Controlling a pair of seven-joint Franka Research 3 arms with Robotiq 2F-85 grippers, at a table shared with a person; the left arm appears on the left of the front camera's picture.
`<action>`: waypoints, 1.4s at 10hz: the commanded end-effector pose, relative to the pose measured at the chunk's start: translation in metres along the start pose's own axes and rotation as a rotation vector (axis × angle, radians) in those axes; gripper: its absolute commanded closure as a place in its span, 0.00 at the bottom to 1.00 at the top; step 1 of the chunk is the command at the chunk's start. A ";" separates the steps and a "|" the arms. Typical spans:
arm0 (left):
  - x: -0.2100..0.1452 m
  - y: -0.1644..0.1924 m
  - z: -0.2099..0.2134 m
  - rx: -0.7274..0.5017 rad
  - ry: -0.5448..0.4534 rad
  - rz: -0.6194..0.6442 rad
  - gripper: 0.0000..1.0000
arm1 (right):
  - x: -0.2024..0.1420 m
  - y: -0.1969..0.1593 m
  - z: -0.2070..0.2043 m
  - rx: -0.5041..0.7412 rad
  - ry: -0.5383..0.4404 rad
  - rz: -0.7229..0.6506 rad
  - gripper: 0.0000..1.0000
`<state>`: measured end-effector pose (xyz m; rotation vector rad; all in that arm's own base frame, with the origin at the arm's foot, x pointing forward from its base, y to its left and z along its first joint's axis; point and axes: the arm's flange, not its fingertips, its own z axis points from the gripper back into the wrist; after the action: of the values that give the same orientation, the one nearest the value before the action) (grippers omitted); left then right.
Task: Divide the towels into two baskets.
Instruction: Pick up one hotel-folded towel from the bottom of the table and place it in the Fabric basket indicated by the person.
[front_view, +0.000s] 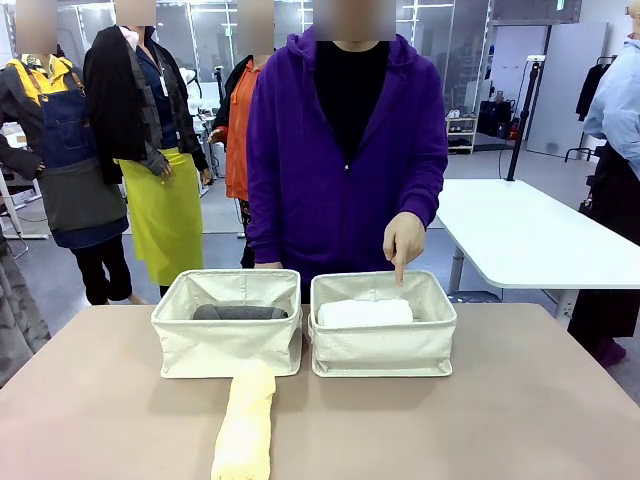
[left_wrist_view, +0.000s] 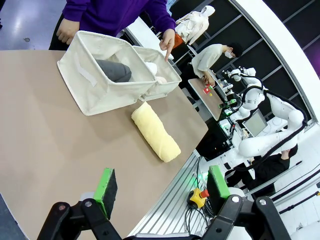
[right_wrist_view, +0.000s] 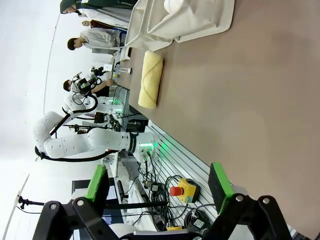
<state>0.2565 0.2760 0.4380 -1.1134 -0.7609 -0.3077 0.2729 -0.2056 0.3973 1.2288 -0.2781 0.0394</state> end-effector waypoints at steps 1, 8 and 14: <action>0.000 0.000 0.000 0.000 0.000 0.000 0.08 | 0.000 0.002 0.000 0.011 -0.003 0.024 0.00; 0.003 -0.076 -0.205 0.105 0.488 0.154 0.08 | 0.000 0.002 0.000 0.011 -0.003 0.024 0.00; -0.046 -0.114 -0.346 0.225 0.608 0.220 0.08 | 0.000 0.002 0.000 0.011 -0.003 0.024 0.00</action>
<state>0.3373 -0.0696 0.4480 -0.8294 -0.1169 -0.3708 0.2736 -0.2049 0.3975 1.2289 -0.2770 0.0421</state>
